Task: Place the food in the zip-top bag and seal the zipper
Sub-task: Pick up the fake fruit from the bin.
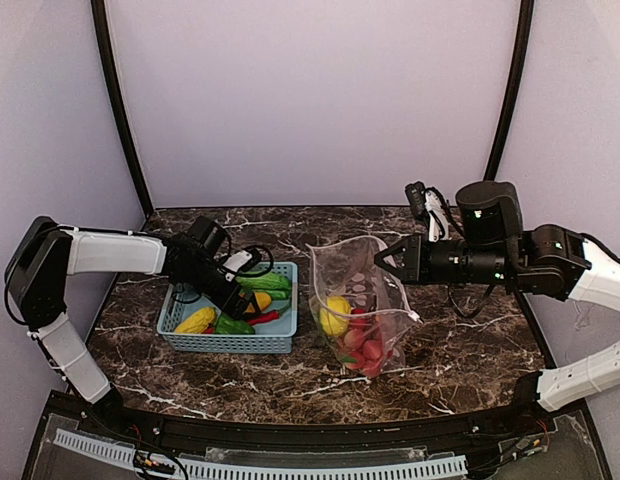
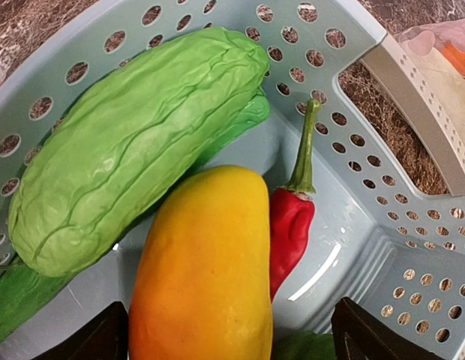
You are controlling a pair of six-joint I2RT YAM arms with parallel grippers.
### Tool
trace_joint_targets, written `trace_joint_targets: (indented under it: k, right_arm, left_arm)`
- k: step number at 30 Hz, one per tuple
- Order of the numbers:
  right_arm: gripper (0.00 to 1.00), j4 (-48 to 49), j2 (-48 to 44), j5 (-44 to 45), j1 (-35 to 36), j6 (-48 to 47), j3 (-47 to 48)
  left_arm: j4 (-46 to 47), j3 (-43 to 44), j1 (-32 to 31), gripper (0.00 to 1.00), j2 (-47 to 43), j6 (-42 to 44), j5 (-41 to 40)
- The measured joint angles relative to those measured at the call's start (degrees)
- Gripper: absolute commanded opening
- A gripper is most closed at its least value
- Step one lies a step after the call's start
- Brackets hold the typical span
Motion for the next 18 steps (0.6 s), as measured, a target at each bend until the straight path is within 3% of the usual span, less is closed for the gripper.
trace_joint_targets:
  k: [7, 18]
  right_arm:
    - [0.0, 0.02, 0.0, 0.0, -0.02, 0.02, 0.0]
    - [0.0, 0.02, 0.0, 0.0, -0.02, 0.02, 0.0]
  left_arm:
    - [-0.92, -0.26, 0.0, 0.86, -0.11, -0.04, -0.35]
    - [-1.57, 0.59, 0.0, 0.6, 1.53, 1.31, -3.56]
